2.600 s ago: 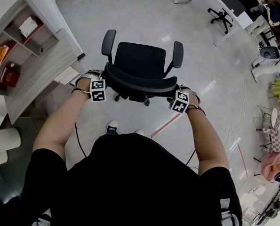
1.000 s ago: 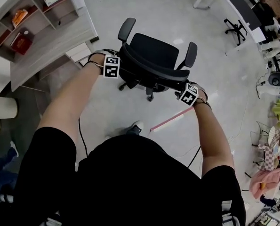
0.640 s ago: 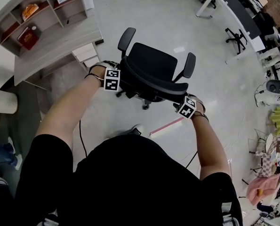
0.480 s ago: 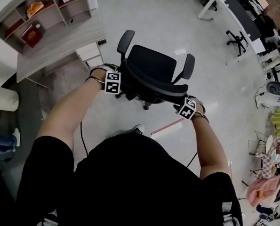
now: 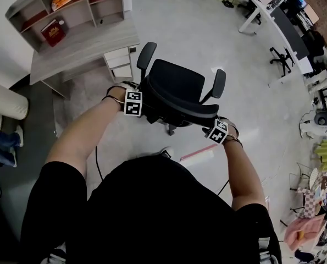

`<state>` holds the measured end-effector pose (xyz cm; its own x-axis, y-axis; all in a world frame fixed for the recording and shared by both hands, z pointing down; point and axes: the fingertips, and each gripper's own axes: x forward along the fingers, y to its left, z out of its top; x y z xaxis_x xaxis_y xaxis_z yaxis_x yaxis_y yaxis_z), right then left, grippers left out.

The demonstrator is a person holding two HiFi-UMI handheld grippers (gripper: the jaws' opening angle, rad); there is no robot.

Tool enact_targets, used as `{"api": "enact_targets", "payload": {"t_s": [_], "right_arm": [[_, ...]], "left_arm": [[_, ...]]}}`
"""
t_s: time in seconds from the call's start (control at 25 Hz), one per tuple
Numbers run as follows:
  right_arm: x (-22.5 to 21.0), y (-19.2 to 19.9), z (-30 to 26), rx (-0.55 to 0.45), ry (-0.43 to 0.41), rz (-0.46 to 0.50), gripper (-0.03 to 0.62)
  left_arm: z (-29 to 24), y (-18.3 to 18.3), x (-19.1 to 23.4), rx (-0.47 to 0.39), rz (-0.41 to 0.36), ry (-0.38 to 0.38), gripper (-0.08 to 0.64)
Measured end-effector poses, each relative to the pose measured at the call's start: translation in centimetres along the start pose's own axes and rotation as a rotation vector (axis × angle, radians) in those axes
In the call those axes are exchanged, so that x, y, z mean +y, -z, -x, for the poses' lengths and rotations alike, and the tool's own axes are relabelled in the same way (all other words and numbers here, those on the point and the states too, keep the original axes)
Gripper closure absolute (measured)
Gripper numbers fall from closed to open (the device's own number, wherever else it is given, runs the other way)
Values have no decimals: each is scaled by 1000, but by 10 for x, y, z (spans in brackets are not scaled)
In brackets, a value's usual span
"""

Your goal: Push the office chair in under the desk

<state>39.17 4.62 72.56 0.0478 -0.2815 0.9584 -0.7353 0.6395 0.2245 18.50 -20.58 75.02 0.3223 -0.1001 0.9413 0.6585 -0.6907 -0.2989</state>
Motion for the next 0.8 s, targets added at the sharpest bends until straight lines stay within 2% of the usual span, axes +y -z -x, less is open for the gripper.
{"api": "enact_targets", "payload": {"t_s": [0.4, 0.8], "right_arm": [[47, -16, 13, -8, -3, 64, 367], [88, -45, 16, -1, -10, 91, 367]], "left_arm": [[29, 11, -69, -22, 51, -14, 321], [49, 40, -112, -35, 66, -30, 333]]}}
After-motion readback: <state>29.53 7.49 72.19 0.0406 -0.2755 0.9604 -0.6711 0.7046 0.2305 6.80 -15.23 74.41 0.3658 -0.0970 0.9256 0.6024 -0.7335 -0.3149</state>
